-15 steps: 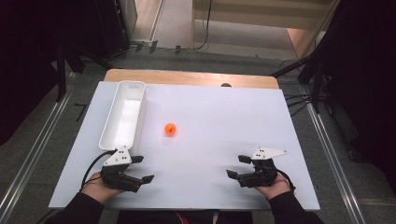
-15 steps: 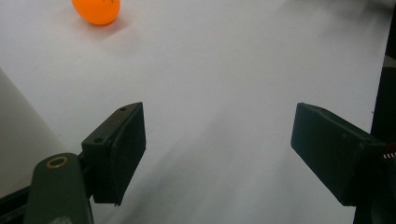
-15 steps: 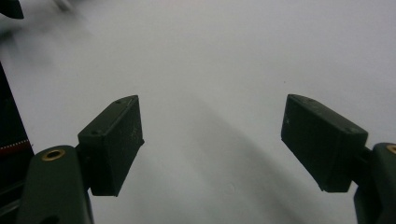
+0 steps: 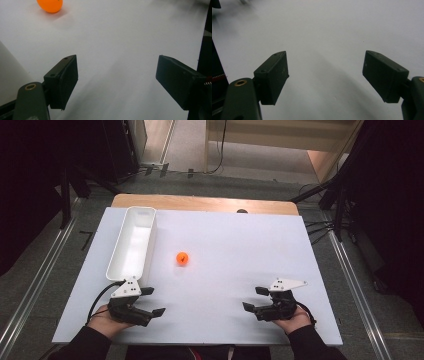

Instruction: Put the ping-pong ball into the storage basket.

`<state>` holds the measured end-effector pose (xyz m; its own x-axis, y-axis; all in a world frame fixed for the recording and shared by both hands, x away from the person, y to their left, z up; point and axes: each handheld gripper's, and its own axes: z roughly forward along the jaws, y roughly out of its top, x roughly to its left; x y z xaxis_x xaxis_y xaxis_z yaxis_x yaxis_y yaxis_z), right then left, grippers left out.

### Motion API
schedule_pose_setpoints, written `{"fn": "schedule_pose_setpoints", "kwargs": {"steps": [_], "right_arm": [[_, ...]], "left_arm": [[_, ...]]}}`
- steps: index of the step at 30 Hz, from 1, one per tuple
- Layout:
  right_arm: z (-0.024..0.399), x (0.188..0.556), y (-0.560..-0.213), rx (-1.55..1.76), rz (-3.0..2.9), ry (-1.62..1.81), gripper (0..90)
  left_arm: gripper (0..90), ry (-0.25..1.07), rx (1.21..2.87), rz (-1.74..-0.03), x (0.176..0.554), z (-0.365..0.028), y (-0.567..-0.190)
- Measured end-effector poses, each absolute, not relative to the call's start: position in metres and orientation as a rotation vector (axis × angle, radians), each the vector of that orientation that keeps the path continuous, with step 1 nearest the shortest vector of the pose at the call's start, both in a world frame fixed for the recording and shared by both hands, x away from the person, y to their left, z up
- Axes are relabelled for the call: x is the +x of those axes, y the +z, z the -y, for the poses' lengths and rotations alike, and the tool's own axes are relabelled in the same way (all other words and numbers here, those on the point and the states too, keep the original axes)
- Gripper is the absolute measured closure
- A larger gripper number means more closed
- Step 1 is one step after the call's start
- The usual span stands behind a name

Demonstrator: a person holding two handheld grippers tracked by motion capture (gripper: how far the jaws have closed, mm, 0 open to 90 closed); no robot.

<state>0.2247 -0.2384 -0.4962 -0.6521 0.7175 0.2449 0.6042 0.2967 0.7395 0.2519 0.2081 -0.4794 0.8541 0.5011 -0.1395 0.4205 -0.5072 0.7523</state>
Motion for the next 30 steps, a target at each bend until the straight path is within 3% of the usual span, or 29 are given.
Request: {"fn": "schedule_pose_setpoints", "kwargs": {"steps": [30], "right_arm": [[0.2357, 0.2251, -0.4979, 1.231, -2.449, 1.28, 19.6]], "left_arm": [[18.5, 0.091, 2.149, -0.69, 0.253, -0.2086, -0.4799]]}}
